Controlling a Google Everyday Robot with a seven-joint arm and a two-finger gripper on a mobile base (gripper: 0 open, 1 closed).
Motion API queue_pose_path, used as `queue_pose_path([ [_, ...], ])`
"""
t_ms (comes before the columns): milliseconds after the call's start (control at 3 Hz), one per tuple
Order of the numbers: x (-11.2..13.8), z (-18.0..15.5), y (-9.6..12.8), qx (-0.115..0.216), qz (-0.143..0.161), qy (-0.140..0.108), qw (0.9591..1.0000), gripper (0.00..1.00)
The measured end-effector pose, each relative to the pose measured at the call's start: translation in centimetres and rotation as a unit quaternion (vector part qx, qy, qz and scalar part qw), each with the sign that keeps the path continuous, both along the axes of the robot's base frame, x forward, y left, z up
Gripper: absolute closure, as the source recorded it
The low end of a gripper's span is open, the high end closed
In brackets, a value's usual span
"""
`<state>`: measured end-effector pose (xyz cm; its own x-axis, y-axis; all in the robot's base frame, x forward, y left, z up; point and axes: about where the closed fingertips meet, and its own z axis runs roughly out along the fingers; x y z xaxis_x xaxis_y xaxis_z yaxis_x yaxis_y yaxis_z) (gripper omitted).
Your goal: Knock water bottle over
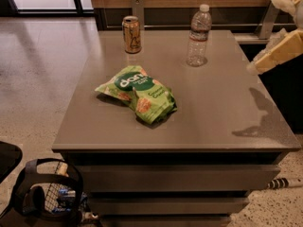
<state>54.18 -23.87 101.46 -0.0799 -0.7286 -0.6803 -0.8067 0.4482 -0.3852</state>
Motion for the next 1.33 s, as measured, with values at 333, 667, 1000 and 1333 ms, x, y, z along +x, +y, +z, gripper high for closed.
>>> queue_pose_path([
  [333, 3.3, -0.3, -1.2, 0.072, -0.026, -0.022, 0.9968, 0.00],
  [667, 6.2, -1.6, -2.4, 0.124, -0.057, 0.001, 0.9907, 0.00],
  [1000, 9.5, -3.7, -3.2, 0.178, -0.089, 0.036, 0.9793, 0.00],
  [1333, 9.5, -3.7, -3.2, 0.178, -0.088, 0.037, 0.9793, 0.00],
])
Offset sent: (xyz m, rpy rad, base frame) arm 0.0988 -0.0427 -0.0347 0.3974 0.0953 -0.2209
